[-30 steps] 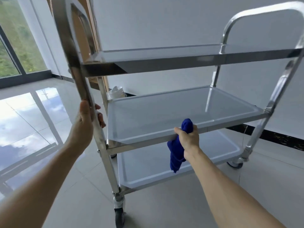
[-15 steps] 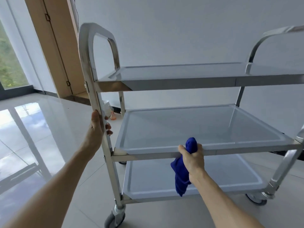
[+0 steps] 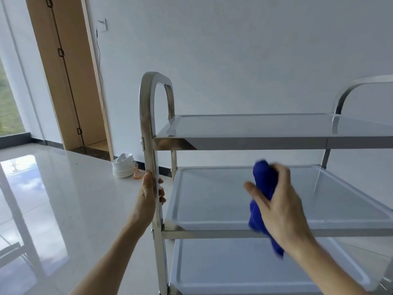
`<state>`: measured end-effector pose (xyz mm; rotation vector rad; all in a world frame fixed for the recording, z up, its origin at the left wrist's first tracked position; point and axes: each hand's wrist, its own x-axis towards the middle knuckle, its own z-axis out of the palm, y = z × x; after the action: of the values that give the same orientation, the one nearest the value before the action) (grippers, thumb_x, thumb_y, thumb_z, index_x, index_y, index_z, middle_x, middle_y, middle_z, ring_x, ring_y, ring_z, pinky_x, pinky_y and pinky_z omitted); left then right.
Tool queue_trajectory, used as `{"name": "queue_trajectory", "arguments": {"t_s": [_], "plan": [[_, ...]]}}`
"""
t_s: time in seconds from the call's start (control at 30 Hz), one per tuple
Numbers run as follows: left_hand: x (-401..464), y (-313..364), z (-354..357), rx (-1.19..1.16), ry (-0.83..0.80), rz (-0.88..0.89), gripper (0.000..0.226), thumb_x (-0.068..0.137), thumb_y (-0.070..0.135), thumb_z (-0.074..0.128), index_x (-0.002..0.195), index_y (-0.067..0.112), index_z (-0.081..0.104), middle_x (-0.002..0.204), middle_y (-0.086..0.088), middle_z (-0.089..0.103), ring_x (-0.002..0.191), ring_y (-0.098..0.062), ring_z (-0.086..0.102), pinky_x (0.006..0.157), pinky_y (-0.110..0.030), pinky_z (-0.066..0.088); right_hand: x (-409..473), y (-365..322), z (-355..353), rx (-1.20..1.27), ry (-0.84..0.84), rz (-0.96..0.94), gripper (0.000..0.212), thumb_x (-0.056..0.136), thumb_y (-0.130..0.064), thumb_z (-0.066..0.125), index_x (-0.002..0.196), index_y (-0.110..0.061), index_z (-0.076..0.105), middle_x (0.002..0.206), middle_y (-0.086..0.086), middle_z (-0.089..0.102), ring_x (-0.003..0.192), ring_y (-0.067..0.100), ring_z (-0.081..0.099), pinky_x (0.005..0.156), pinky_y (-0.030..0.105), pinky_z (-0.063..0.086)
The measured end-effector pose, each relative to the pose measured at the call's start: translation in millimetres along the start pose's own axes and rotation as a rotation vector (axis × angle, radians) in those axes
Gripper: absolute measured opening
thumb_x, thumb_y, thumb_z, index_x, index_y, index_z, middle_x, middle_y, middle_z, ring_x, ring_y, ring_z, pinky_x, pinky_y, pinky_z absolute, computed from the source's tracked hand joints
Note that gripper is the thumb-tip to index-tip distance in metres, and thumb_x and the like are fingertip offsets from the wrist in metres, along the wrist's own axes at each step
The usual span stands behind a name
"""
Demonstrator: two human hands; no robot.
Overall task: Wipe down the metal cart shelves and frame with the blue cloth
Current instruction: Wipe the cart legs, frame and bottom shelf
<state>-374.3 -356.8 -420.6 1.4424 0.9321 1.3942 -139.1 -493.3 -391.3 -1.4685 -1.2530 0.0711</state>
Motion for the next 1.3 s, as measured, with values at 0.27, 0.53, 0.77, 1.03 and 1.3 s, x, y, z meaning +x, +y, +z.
{"name": "queue_trajectory", "arguments": {"t_s": [0.27, 0.53, 0.77, 1.03, 1.3], "plan": [[-13, 0, 9, 0.045, -0.057, 0.03, 0.061, 0.092, 0.057, 0.017, 0.105, 0.008, 0.052, 0.086, -0.015, 0.048, 0.082, -0.025, 0.052, 0.081, -0.037, 0.049, 92, -152, -10, -0.547, 0.314, -0.831, 0.051, 0.085, -0.059, 0.062, 0.126, -0.028, 0.055, 0.137, 0.013, 0.049, 0.109, 0.041, 0.053, 0.087, 0.053, 0.044], [-8, 7, -1, 0.022, -0.14, 0.071, 0.031, 0.098, 0.052, 0.036, 0.116, 0.036, 0.055, 0.108, 0.006, 0.062, 0.11, -0.015, 0.06, 0.098, -0.038, 0.047, 72, -106, 63, -0.829, -0.44, -0.625, 0.079, 0.078, -0.087, 0.011, 0.146, -0.047, 0.018, 0.157, -0.003, 0.029, 0.128, 0.038, 0.043, 0.103, 0.063, 0.032], [-3, 9, 2, 0.09, -0.116, 0.151, 0.024, 0.105, 0.035, 0.031, 0.112, 0.024, 0.051, 0.087, 0.019, 0.057, 0.093, -0.015, 0.062, 0.089, -0.049, 0.055, 77, -94, 81, -0.961, -0.187, -0.731, 0.061, 0.093, -0.07, 0.033, 0.143, -0.034, 0.033, 0.135, 0.005, 0.055, 0.106, 0.037, 0.059, 0.091, 0.054, 0.045], [-1, 2, -5, 0.089, -0.136, 0.183, 0.028, 0.101, 0.041, 0.033, 0.108, 0.02, 0.051, 0.081, 0.023, 0.057, 0.09, -0.014, 0.064, 0.091, -0.054, 0.053, 110, -23, -12, -0.882, 0.055, -0.893, 0.055, 0.092, -0.069, 0.046, 0.129, -0.03, 0.061, 0.108, -0.001, 0.069, 0.078, 0.03, 0.066, 0.065, 0.04, 0.051], [-1, 0, 0, 0.065, -0.156, 0.176, 0.024, 0.102, 0.045, 0.033, 0.103, 0.033, 0.053, 0.083, 0.021, 0.053, 0.101, -0.03, 0.057, 0.097, -0.057, 0.048, 106, -12, -24, -0.946, 0.094, -0.771, 0.059, 0.088, -0.069, 0.048, 0.122, -0.024, 0.066, 0.11, 0.006, 0.07, 0.088, 0.035, 0.066, 0.075, 0.046, 0.049]]}}
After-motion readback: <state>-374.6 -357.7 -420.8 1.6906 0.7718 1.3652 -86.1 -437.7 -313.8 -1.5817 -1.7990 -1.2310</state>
